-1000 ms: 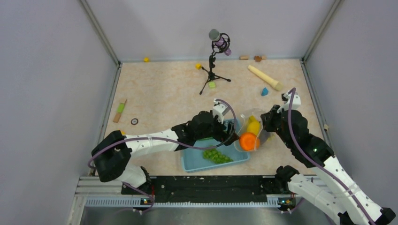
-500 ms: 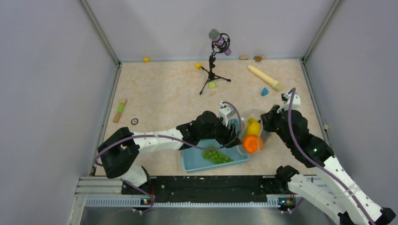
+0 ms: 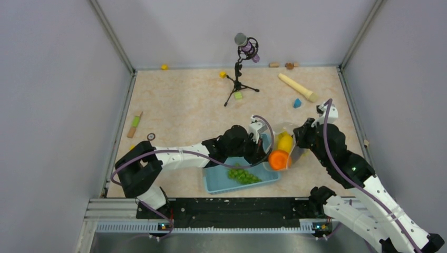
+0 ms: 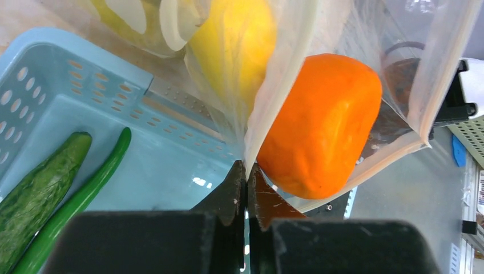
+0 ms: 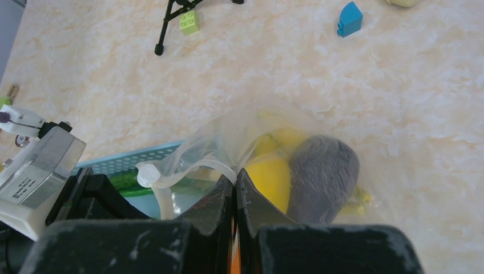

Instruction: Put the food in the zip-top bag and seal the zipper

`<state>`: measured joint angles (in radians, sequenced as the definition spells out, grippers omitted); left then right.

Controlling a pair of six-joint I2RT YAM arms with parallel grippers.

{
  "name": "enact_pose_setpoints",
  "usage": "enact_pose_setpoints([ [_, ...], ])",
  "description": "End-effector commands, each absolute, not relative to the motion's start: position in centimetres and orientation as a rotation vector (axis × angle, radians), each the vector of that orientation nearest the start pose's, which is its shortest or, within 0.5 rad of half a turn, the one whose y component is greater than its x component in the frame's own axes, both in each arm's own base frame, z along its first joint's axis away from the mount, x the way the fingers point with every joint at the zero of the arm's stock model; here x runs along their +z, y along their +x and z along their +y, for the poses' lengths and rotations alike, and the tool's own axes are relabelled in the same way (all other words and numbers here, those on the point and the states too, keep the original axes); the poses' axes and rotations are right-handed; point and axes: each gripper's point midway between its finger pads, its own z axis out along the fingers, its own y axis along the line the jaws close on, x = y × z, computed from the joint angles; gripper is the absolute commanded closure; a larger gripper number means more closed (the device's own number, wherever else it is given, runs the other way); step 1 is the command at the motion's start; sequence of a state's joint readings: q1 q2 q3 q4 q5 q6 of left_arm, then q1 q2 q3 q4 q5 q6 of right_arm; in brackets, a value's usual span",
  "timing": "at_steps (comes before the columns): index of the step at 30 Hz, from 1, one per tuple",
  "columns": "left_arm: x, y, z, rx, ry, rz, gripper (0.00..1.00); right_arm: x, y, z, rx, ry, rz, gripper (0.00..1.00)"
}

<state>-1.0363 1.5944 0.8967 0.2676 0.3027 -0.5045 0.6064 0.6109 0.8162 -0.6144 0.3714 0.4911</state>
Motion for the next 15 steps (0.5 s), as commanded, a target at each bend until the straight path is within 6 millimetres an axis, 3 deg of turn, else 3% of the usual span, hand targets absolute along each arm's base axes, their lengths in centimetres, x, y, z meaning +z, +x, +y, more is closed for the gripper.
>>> enact_pose_setpoints([
  [1, 19.5, 16.7, -43.6, -1.325, 0.811, 1.914, 1.00, 26.4, 22.8, 8.4, 0.308, 0.216, 1.898, 1.00],
  [10, 27.4, 18.5, -45.4, -1.292, 0.858, 1.805, 1.00, 28.9, 20.6, 2.1, 0.024, 0.439, 1.916, 1.00],
  [15, 31.1, 22.1, -46.0, -1.157, 0.799, 1.786, 1.00, 29.3, 19.1, 0.1, -0.132, 0.439, 1.987, 1.00],
])
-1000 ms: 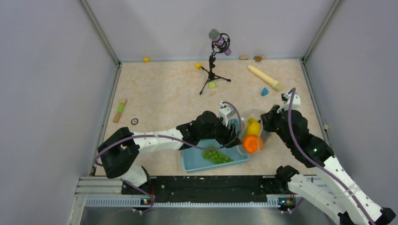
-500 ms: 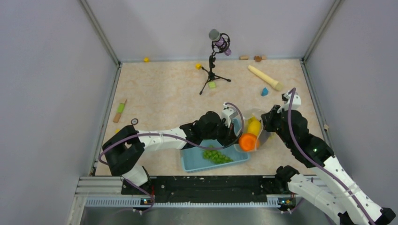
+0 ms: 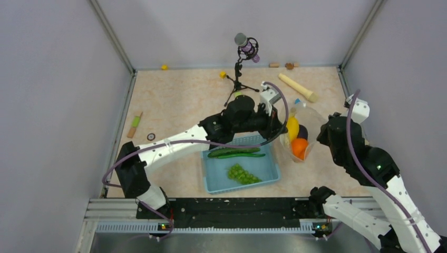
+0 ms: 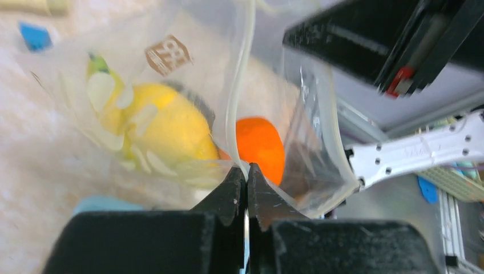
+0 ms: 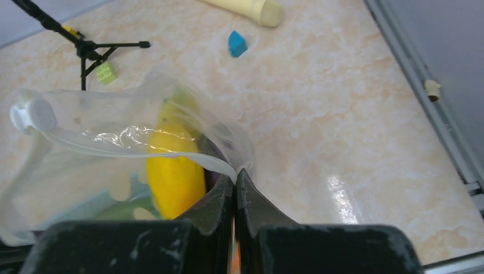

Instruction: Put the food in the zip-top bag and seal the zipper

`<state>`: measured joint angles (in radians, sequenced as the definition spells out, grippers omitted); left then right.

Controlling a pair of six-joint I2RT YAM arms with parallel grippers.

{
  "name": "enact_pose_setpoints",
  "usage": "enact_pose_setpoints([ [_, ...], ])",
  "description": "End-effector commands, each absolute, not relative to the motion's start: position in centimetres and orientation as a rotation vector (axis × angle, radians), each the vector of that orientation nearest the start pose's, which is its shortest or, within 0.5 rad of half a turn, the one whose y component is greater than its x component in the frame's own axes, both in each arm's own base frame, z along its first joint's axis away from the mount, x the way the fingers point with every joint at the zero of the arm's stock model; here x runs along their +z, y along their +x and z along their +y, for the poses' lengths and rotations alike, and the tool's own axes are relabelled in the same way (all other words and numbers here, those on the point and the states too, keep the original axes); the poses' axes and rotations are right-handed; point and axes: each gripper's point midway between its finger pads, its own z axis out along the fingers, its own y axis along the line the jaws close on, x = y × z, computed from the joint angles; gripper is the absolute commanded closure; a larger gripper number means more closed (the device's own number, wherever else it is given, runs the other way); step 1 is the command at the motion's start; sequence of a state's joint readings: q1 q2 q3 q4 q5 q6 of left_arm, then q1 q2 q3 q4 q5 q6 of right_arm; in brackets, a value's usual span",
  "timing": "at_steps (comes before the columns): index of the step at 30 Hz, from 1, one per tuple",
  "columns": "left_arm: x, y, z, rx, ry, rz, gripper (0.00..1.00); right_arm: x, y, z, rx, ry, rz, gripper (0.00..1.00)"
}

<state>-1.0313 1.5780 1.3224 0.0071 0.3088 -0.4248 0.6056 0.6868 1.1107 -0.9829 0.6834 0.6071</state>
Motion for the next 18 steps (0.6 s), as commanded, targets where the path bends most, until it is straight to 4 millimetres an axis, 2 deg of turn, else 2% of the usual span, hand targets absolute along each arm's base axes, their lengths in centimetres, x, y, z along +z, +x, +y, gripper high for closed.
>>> enact_pose_setpoints([
  [1, 31.8, 22.9, -46.0, -1.126, 0.779, 1.782, 1.00, 29.1, 19.0, -0.1, -0.151, 0.437, 2.001, 1.00],
  [4, 32.9, 25.2, -46.0, -1.062, 0.726, 1.777, 1.00, 28.4, 18.7, -0.4, -0.176, 0.447, 2.022, 1.00],
  [6, 32.8, 26.3, -46.3, -1.064, 0.723, 1.783, 1.00, 28.0, 18.6, -0.2, -0.162, 0.454, 2.025, 1.00],
  [9, 31.1, 27.5, -47.5, -1.059, 0.761, 1.836, 1.00, 27.5, 19.1, 1.5, -0.060, 0.387, 2.040, 1.00],
  [11, 29.2, 27.3, -48.8, -1.072, 0.855, 1.871, 1.00, 27.9, 19.6, 3.6, 0.066, 0.285, 2.026, 1.00],
  [13, 28.1, 26.5, -49.7, -1.117, 0.955, 1.865, 1.00, 28.6, 19.8, 4.6, 0.144, 0.249, 1.987, 0.97],
  [15, 27.6, 25.7, -50.0, -1.141, 1.030, 1.845, 1.00, 29.0, 20.0, 4.2, 0.136, 0.253, 1.948, 0.94],
  [18, 27.2, 25.4, -49.5, -1.121, 1.063, 1.839, 1.00, 28.3, 20.6, 3.6, 0.097, 0.285, 1.911, 0.93],
])
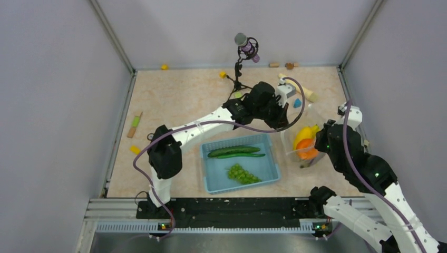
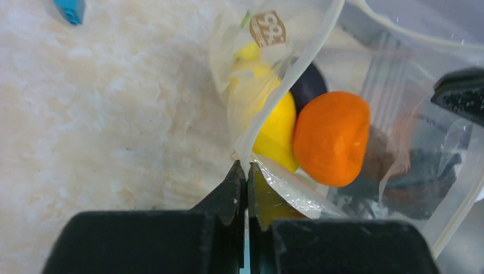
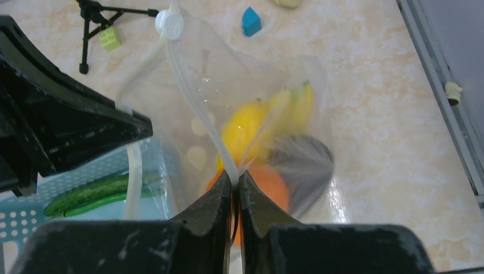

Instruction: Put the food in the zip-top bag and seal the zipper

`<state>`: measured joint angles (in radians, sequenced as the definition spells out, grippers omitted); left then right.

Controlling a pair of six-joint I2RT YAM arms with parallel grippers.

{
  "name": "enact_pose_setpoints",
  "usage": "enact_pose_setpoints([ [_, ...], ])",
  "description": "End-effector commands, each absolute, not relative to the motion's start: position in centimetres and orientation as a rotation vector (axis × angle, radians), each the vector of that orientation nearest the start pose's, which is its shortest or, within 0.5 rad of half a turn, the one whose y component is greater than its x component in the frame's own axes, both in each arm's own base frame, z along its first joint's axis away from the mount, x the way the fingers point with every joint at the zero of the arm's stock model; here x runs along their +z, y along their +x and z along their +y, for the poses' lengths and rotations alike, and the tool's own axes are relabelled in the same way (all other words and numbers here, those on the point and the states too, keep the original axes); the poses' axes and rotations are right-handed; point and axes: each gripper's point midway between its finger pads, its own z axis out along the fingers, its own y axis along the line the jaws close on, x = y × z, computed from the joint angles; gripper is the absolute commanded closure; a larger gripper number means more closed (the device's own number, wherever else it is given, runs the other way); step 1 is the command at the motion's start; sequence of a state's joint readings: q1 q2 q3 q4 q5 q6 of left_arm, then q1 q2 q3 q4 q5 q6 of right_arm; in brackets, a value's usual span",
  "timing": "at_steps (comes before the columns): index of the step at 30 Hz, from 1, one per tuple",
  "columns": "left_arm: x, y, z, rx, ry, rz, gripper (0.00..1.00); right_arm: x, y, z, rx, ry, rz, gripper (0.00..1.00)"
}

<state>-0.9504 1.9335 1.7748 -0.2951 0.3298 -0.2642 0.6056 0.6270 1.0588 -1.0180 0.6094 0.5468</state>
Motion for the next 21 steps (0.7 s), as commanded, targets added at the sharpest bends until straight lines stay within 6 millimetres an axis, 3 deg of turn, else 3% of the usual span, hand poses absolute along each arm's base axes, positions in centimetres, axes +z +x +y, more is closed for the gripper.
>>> enact_pose_setpoints([
  [1, 27.1, 25.5, -49.2, -1.112, 1.057, 1.838, 1.00, 27.9, 20.8, 3.7, 0.095, 0.291, 1.909, 0.93],
  [6, 26.5, 25.2, -48.5, -1.098, 1.053, 1.821, 1.00, 25.9, 21.5, 3.9, 0.083, 0.329, 1.917, 0.93],
  [13, 24.5, 26.2, -48.1, -1.029, 1.035, 1.876, 0.98, 25.1, 21.7, 5.2, 0.157, 0.308, 1.922, 0.94],
  [21, 25.8, 28.1, -45.8, -0.958, 0.934, 1.895, 1.00, 25.6, 22.2, 8.0, 0.312, 0.240, 1.906, 0.98],
])
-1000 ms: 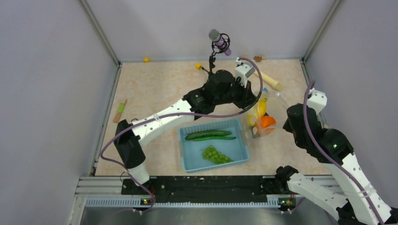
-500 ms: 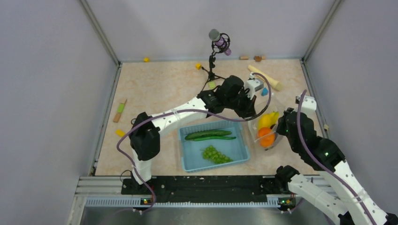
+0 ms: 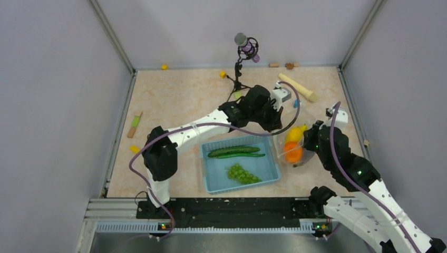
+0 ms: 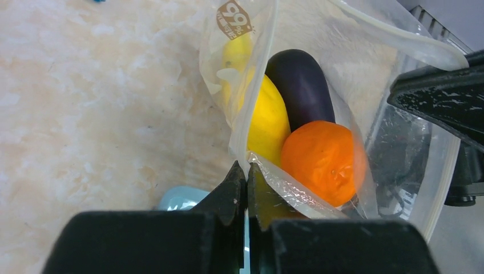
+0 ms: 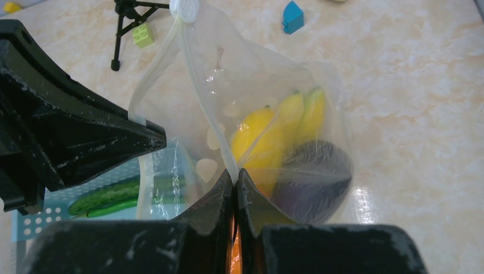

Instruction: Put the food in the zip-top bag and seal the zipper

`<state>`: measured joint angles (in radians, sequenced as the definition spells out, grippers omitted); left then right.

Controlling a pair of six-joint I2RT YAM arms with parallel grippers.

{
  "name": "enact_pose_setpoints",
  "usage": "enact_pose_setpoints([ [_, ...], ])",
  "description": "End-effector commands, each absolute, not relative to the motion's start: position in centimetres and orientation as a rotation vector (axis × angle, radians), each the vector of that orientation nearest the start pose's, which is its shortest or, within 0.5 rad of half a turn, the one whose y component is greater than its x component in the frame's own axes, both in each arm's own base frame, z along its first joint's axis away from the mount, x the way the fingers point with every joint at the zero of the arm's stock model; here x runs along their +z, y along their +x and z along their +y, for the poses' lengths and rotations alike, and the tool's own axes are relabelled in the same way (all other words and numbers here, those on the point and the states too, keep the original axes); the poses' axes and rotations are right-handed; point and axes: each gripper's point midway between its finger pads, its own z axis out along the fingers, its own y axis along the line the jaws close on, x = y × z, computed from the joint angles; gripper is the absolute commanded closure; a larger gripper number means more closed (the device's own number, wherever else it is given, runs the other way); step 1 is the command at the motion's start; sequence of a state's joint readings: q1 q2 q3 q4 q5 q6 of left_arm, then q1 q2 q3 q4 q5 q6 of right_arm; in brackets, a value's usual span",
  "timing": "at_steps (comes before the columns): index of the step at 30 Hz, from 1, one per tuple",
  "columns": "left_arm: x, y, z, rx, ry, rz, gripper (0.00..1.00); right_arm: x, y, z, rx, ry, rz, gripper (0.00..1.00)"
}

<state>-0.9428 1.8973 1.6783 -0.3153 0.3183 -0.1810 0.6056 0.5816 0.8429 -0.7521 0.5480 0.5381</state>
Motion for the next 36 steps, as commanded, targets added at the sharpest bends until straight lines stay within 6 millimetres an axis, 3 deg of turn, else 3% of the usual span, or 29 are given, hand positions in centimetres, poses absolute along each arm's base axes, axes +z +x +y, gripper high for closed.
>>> enact_pose_setpoints([
  [1, 25.6, 28.2, -45.4, -0.953, 0.925, 1.900, 1.00, 25.5, 22.2, 8.1, 0.318, 0.238, 1.905, 0.98],
  [8, 23.6, 26.5, -42.3, -0.978, 0.858, 1.954, 1.00, 24.9, 22.1, 8.5, 0.366, 0.224, 1.872, 0.98],
  [11, 23.5, 25.7, -41.6, -0.997, 0.841, 1.952, 0.91, 25.3, 21.8, 8.8, 0.401, 0.207, 1.847, 0.98],
  [13, 23.4, 25.3, -41.7, -1.022, 0.843, 1.950, 0.79, 25.2, 21.8, 9.0, 0.411, 0.196, 1.846, 0.98],
  [17, 23.0, 24.7, -42.1, -1.079, 0.852, 1.967, 0.46, 25.1, 22.0, 9.9, 0.441, 0.151, 1.850, 0.98],
  [20, 23.4, 23.6, -42.2, -1.133, 0.895, 1.952, 0.14, 25.1, 22.0, 10.9, 0.474, 0.101, 1.861, 0.98],
  [22, 23.7, 22.7, -41.8, -1.154, 0.921, 1.938, 0.03, 25.1, 22.0, 11.4, 0.489, 0.080, 1.868, 0.98],
  [28, 24.0, 21.0, -37.9, -1.098, 0.844, 1.921, 0.03, 25.0, 21.9, 11.8, 0.512, 0.062, 1.866, 0.99],
  [36, 19.8, 19.2, -32.2, -1.003, 0.567, 2.119, 0.03, 25.0, 21.6, 12.1, 0.531, 0.033, 1.866, 0.99],
])
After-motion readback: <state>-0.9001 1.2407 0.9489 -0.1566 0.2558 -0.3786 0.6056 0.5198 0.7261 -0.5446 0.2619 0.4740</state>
